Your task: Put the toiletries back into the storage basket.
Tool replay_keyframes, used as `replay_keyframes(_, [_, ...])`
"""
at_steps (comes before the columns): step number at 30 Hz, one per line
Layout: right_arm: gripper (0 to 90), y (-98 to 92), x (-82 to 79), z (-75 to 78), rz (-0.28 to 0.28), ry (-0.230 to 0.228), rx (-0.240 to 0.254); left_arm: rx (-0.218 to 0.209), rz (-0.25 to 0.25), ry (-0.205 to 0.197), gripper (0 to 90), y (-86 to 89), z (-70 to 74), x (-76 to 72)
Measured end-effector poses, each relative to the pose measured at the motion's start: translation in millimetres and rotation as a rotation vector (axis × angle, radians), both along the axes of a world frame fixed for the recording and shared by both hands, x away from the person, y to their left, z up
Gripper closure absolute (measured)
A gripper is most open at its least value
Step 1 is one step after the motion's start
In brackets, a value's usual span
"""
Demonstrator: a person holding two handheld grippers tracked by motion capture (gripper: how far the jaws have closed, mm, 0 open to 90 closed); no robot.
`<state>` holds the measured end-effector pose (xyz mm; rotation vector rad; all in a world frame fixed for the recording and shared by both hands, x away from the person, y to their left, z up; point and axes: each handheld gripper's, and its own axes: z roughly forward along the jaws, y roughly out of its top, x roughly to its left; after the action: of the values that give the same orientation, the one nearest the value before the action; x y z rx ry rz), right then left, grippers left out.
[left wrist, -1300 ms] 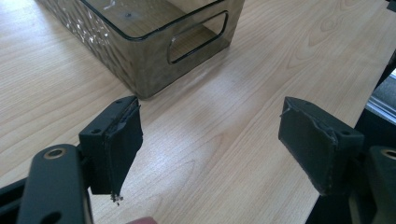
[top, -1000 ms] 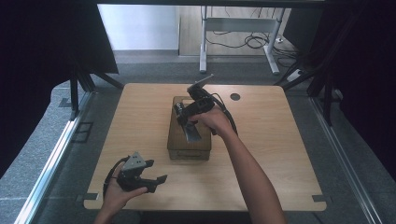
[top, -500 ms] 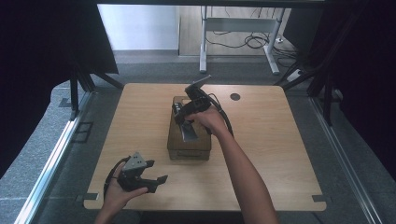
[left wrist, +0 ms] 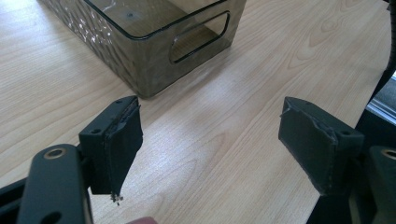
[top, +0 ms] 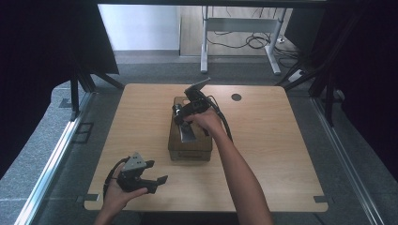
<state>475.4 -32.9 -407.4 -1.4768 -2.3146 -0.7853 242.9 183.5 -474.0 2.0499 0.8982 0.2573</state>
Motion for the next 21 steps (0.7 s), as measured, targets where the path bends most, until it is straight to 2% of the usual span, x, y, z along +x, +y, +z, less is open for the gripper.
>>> replay_keyframes(8, [46.3, -3.9, 0.6, -12.9, -0.058, 0.025, 0.02, -0.004, 0.003, -0.003, 21.8, 0.7, 1.3, -0.6])
replay_keyframes(15, [46.2, -1.8, -0.7, -26.0, -0.089, 0.042, 0.019, -0.009, -0.001, -0.008, 21.8, 0.6, 3.2, -2.2])
replay_keyframes(21, [46.2, -1.9, -0.9, -30.1, -0.102, 0.047, 0.014, -0.01, 0.001, -0.005, 21.8, 1.4, 2.7, -1.4])
